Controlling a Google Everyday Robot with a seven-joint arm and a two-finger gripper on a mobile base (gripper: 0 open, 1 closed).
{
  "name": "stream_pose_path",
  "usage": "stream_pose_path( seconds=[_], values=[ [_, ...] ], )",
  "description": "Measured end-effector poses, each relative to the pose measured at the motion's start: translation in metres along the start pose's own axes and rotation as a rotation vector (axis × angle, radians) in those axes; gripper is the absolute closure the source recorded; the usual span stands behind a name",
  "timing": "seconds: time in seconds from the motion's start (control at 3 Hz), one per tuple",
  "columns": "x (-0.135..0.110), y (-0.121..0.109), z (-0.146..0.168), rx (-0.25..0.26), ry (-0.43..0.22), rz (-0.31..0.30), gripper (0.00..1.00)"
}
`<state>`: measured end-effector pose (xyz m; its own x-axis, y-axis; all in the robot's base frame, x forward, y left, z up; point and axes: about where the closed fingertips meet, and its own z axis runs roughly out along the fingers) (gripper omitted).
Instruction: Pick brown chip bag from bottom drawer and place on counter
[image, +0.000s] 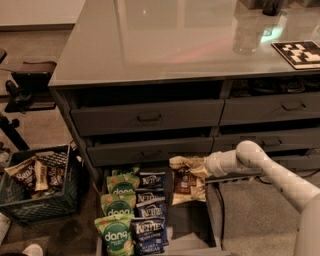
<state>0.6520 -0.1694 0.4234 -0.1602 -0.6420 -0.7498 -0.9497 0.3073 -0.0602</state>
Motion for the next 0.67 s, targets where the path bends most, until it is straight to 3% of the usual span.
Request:
stream_pose_path(
  seconds=[0.67],
  values=[
    [-0.068, 0.004, -0.062, 0.023, -0.025, -0.024, 1.00]
  ],
)
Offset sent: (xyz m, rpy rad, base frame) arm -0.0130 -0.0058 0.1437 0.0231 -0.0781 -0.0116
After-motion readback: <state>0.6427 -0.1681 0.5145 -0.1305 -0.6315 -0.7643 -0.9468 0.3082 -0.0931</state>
